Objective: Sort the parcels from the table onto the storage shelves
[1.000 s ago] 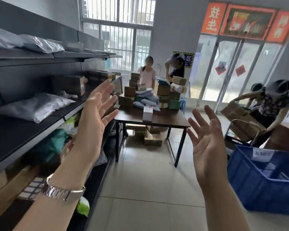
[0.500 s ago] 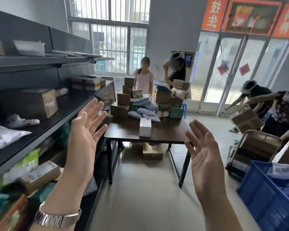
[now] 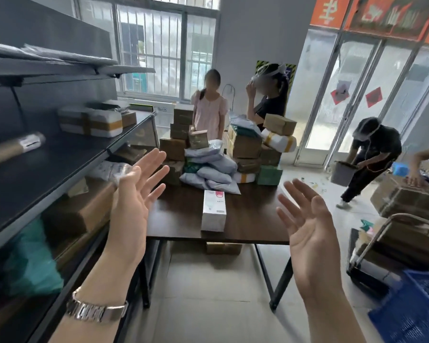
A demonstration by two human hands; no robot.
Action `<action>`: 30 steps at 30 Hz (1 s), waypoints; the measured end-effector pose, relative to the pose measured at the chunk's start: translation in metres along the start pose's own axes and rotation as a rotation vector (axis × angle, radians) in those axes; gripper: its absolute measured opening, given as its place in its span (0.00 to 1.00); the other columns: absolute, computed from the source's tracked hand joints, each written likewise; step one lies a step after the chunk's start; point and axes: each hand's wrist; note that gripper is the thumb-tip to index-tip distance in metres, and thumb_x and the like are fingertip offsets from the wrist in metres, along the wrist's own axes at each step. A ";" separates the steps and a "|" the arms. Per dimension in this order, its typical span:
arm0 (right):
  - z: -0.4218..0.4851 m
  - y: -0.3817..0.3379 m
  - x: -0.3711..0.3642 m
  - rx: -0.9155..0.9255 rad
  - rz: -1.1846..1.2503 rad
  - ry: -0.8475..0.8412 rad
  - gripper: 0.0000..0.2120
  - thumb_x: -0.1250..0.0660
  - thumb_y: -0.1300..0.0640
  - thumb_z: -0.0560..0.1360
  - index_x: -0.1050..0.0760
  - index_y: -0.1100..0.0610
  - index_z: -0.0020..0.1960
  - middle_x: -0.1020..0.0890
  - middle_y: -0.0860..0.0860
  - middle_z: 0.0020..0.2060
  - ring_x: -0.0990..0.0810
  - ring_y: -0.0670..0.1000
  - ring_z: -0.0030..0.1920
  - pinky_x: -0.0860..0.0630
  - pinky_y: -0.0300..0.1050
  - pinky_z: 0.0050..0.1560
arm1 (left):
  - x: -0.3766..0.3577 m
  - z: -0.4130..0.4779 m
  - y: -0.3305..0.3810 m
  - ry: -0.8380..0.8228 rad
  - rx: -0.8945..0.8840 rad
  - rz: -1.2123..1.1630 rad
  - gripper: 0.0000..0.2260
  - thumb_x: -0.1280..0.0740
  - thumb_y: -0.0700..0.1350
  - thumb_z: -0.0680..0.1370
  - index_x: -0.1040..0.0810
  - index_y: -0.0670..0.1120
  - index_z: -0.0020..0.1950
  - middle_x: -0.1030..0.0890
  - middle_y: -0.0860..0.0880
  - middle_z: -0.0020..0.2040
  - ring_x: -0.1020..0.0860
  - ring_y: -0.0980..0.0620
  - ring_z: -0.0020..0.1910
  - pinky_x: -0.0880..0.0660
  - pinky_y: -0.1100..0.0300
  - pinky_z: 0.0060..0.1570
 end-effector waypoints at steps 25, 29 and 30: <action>0.426 0.295 0.009 -0.231 -0.137 -0.120 0.16 0.45 0.49 0.80 0.19 0.42 0.54 0.14 0.46 0.57 0.17 0.49 0.61 0.24 0.49 0.61 | -0.090 0.371 -0.306 0.196 0.182 0.174 0.21 0.49 0.55 0.80 0.20 0.58 0.64 0.15 0.58 0.62 0.19 0.57 0.64 0.26 0.54 0.64; 0.449 0.355 0.007 -0.288 -0.178 -0.084 0.17 0.44 0.49 0.80 0.16 0.38 0.51 0.15 0.48 0.59 0.18 0.50 0.62 0.24 0.48 0.62 | -0.063 0.408 -0.367 0.217 0.300 0.195 0.21 0.50 0.54 0.81 0.21 0.57 0.65 0.15 0.57 0.62 0.19 0.58 0.64 0.26 0.56 0.63; 0.455 0.371 0.006 -0.300 -0.191 -0.070 0.17 0.44 0.49 0.80 0.16 0.38 0.52 0.15 0.48 0.60 0.18 0.50 0.63 0.24 0.49 0.63 | -0.057 0.418 -0.383 0.225 0.332 0.206 0.21 0.51 0.53 0.82 0.21 0.57 0.65 0.15 0.57 0.62 0.19 0.58 0.64 0.26 0.56 0.63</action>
Point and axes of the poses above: each hand's wrist, its own z-axis towards the middle knuckle, its own x-axis out of the back of the hand, y = z × x
